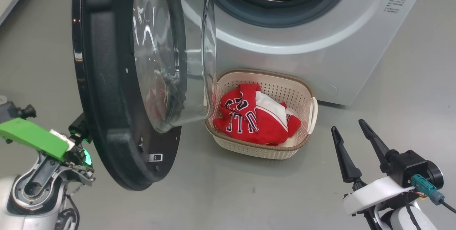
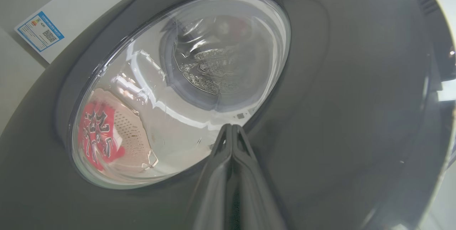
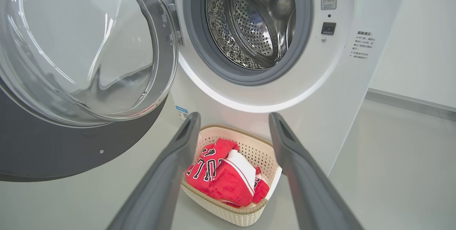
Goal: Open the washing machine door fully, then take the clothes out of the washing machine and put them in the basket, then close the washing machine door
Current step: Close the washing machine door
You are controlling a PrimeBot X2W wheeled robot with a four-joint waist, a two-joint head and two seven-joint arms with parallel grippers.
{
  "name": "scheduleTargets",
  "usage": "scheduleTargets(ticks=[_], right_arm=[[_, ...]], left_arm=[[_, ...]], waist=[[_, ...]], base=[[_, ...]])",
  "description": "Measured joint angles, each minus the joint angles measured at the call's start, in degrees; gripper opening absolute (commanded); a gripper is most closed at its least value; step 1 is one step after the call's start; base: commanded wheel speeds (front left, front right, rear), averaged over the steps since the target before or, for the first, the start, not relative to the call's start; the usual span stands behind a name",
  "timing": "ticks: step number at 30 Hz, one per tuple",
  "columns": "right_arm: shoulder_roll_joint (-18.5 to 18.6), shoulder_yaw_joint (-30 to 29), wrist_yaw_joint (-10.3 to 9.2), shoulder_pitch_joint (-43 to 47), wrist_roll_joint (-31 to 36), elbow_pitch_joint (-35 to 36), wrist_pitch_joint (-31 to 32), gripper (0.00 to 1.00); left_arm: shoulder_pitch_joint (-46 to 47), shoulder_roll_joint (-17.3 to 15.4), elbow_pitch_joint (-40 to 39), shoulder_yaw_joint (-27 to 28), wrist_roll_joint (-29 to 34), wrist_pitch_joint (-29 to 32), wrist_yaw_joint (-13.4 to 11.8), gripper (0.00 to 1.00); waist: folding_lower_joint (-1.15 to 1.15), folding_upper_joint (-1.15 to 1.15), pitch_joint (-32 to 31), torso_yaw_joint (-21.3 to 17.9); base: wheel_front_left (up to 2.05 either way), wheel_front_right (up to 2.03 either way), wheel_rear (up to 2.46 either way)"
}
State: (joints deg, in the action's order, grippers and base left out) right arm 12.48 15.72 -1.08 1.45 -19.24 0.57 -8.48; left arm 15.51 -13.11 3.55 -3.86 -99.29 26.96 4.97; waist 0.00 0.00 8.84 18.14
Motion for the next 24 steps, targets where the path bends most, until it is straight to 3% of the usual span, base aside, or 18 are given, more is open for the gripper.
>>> scheduleTargets(ticks=[24], right_arm=[[-1.7, 0.7, 1.00, -3.5, -1.3, -1.6, -1.4, 1.00]], left_arm=[[-0.2, 5.0, -3.8, -4.7, -0.4, 2.3, 1.2, 0.00]], waist=[[0.00, 0.00, 2.4, -13.1]], base=[[0.00, 0.00, 0.00]])
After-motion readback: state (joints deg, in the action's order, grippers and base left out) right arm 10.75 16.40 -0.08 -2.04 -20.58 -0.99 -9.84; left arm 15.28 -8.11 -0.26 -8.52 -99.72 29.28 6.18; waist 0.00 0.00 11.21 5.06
